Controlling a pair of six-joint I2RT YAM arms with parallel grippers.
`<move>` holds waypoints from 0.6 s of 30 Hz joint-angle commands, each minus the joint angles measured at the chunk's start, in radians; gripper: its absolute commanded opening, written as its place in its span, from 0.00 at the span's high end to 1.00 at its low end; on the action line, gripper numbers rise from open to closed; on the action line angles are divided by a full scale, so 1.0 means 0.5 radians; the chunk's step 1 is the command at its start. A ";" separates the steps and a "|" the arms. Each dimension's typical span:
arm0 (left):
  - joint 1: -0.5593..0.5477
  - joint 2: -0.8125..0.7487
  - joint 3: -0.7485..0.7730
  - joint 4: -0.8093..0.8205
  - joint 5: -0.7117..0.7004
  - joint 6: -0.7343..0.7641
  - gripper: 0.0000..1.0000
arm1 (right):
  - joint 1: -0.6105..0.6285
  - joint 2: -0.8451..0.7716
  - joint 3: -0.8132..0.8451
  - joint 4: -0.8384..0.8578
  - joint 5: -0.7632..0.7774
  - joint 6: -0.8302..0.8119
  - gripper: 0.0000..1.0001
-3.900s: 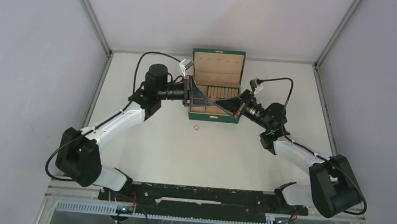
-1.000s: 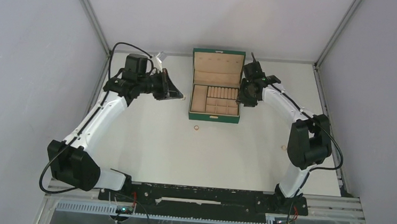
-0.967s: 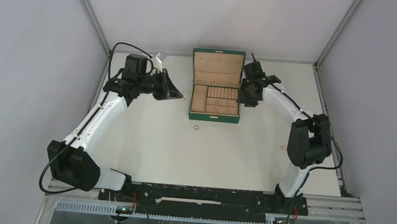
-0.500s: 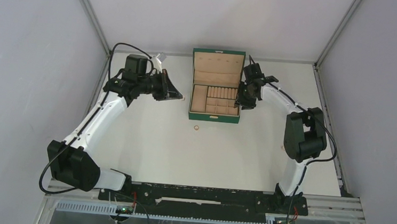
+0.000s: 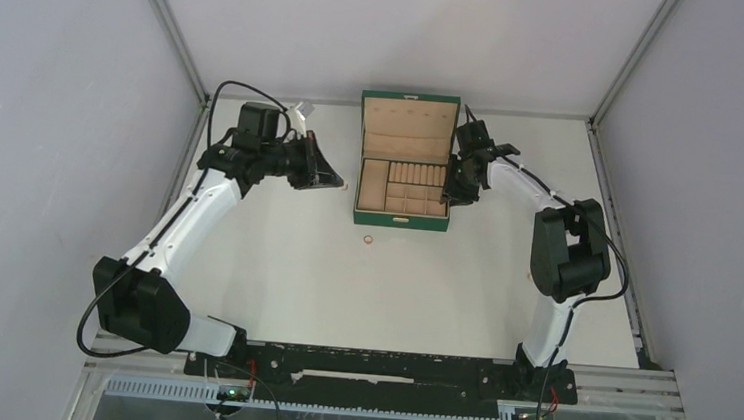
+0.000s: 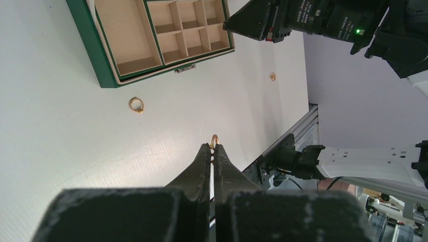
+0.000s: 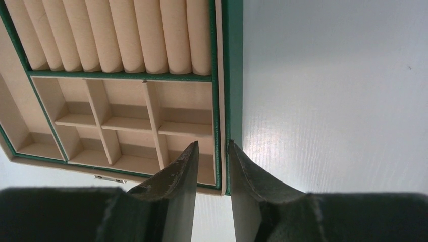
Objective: Organize the mixed jewelry
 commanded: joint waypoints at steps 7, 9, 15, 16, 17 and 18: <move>-0.007 0.031 0.099 0.049 0.066 0.029 1.00 | 0.027 -0.028 -0.128 0.072 0.105 -0.035 0.61; -0.007 0.036 0.096 0.051 0.070 0.027 1.00 | 0.034 -0.016 -0.127 0.070 0.108 -0.036 0.61; -0.007 0.043 0.091 0.055 0.073 0.029 1.00 | 0.064 0.005 -0.128 0.080 0.117 -0.031 0.69; -0.007 0.043 0.092 0.057 0.073 0.027 1.00 | 0.070 0.005 -0.128 0.083 0.121 -0.028 0.72; -0.007 0.046 0.092 0.058 0.073 0.029 1.00 | 0.078 0.003 -0.128 0.084 0.123 -0.027 0.76; -0.007 0.046 0.092 0.060 0.073 0.028 1.00 | 0.087 0.002 -0.127 0.088 0.123 -0.031 0.79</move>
